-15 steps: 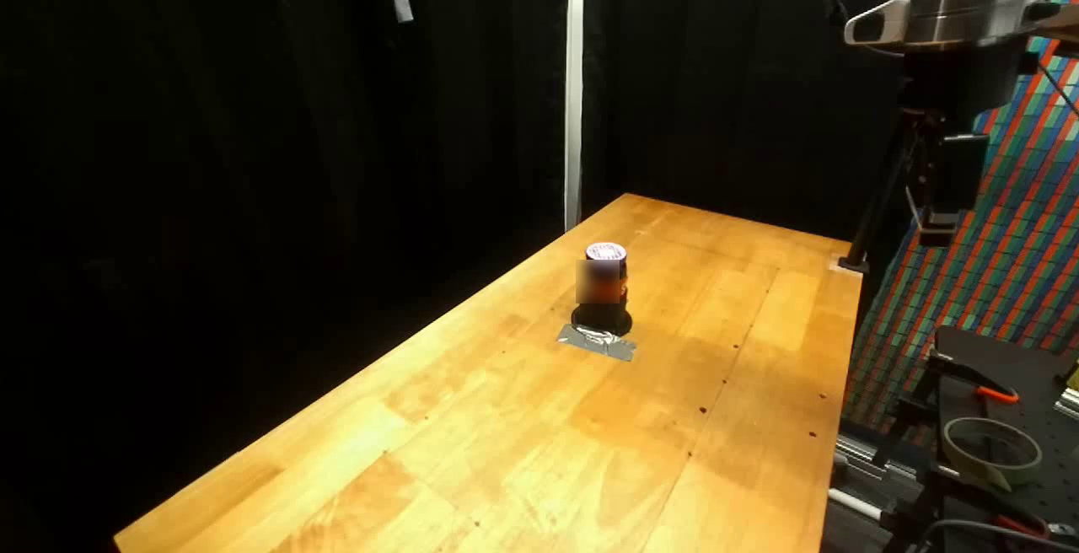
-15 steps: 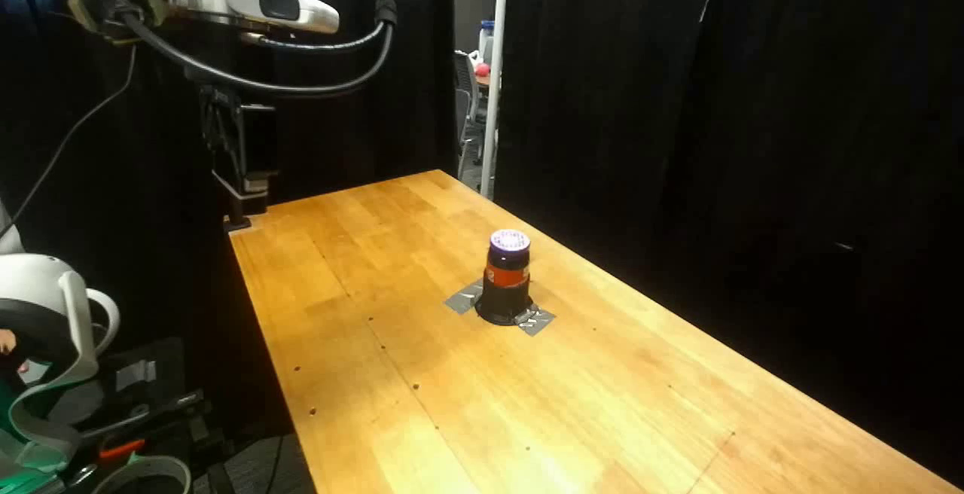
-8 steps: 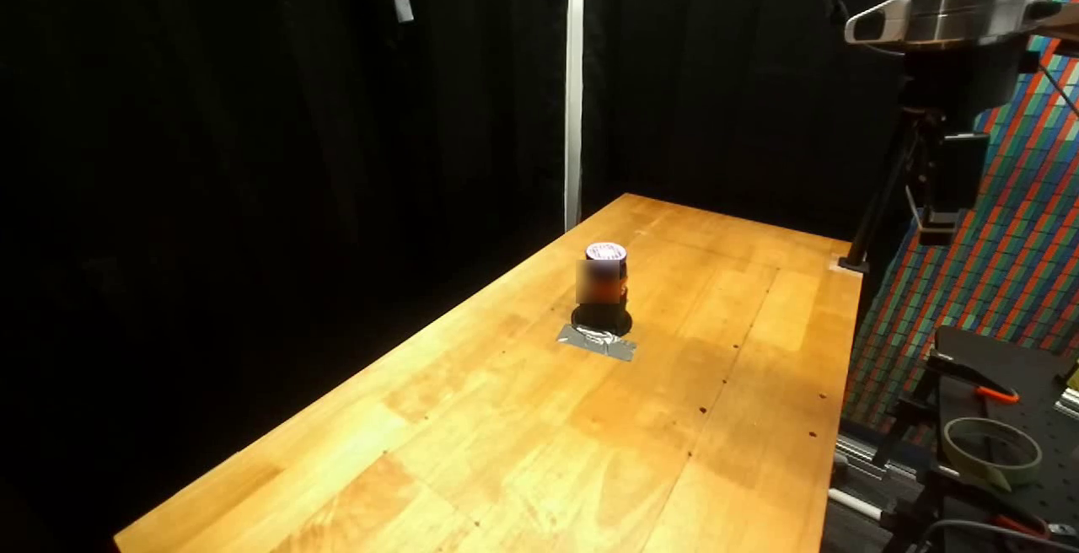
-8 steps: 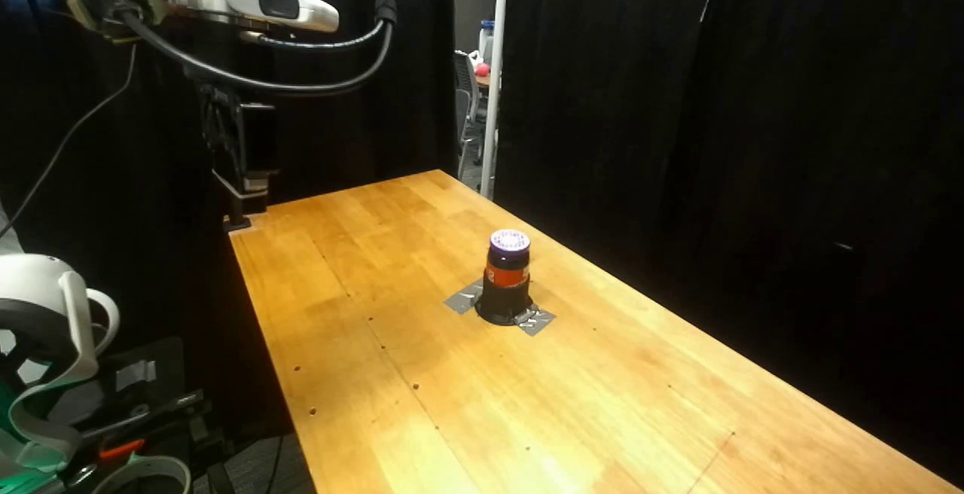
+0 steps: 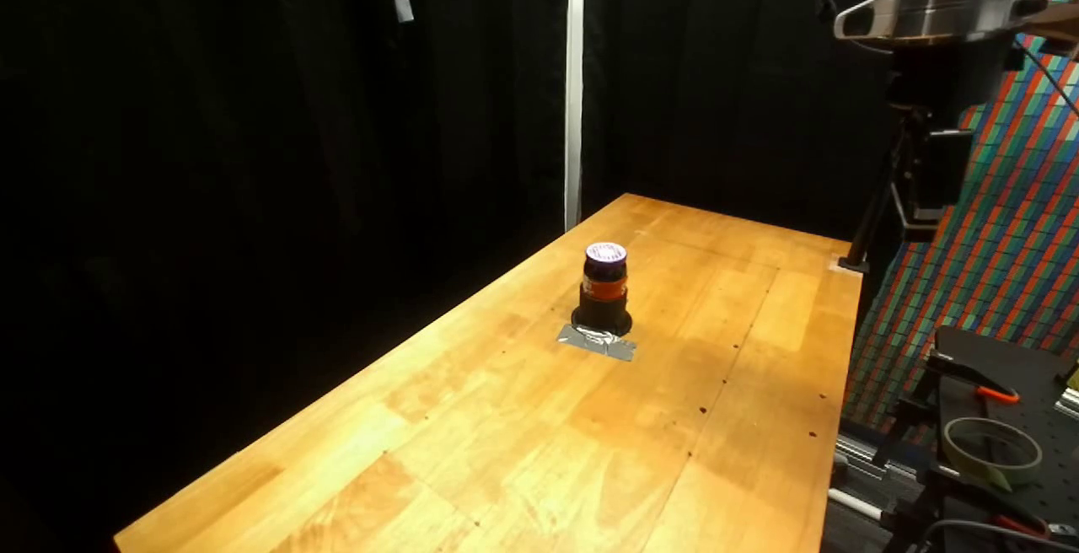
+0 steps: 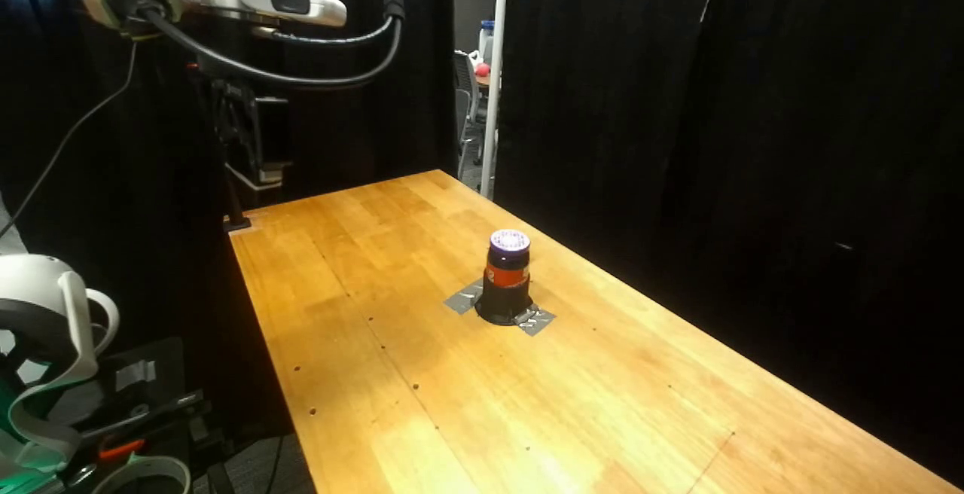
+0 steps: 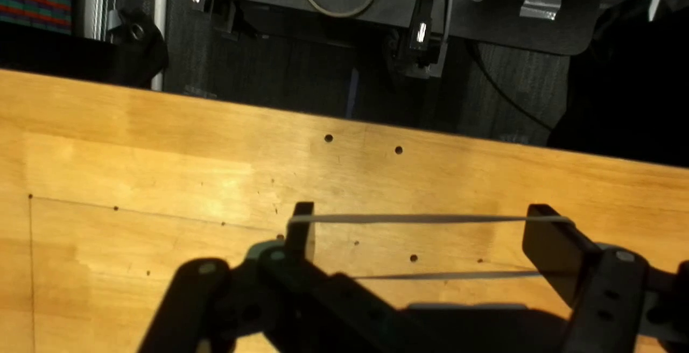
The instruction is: Put the rubber band around the brown cup
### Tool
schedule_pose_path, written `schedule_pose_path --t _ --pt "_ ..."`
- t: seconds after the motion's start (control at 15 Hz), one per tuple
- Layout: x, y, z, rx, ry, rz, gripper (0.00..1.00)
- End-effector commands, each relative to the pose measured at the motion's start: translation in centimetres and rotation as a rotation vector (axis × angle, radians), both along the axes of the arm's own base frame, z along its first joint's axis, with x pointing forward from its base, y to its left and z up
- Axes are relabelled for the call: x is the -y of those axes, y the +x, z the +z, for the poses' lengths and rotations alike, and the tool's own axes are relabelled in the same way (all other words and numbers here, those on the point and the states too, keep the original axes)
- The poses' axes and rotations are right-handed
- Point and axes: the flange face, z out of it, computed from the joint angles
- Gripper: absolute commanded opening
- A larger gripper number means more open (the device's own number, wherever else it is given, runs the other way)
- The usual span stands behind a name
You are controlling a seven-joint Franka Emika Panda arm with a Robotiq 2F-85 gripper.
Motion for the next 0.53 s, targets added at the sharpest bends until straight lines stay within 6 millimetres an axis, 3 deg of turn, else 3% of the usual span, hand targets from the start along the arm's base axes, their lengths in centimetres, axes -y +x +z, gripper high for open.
schedule_pose_path --t 0.0,0.2,0.47 --pt "-2.8 6.6 1.0 0.073 0.055 0.013 1.00" --pt "-3.9 12.4 1.1 0.161 0.099 0.013 1.00" --pt "-2.9 20.3 -0.8 0.209 0.118 -0.010 1.00"
